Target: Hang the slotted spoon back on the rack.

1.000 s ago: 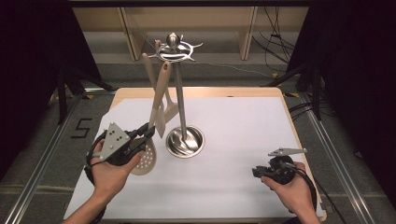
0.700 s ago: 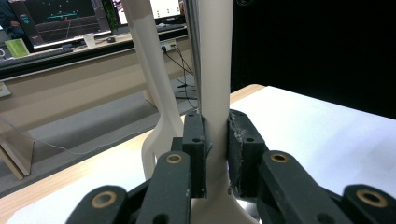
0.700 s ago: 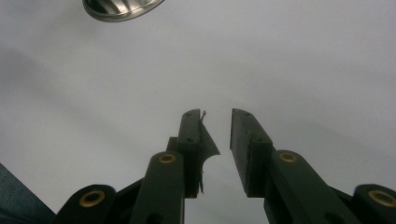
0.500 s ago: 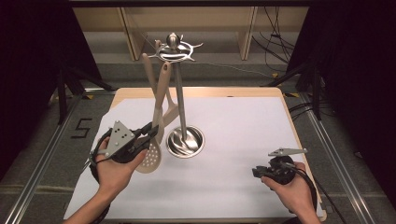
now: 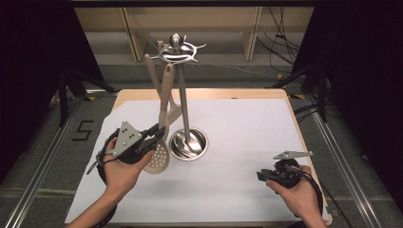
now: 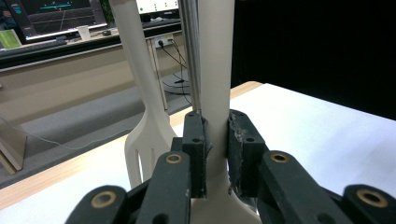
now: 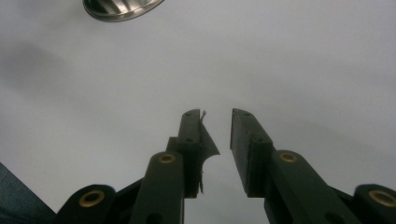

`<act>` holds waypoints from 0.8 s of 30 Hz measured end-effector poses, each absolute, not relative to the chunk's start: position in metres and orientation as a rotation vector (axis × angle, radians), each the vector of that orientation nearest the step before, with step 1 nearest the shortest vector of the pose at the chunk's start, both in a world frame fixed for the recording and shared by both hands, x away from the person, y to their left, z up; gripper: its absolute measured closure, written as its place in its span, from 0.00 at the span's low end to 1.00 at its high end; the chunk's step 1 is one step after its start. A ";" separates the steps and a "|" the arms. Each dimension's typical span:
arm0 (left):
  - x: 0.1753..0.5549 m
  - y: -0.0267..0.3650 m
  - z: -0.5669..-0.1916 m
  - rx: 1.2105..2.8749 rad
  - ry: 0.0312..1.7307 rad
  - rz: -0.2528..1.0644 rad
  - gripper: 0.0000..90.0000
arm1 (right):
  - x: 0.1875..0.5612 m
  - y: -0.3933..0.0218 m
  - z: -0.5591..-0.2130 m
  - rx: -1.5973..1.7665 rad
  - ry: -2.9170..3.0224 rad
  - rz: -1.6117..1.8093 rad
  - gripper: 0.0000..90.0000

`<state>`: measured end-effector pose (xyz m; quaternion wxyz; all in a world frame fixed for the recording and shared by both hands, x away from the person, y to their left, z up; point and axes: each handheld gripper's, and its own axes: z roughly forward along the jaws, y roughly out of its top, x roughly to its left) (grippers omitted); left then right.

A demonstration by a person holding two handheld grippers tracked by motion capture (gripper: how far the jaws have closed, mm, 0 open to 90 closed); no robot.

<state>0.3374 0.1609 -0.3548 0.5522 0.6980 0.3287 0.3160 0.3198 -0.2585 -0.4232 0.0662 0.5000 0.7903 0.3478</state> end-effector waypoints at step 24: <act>0.352 0.145 -0.359 1.644 0.781 0.717 0.86 | 0.319 -0.259 -0.424 1.555 2.387 1.028 0.82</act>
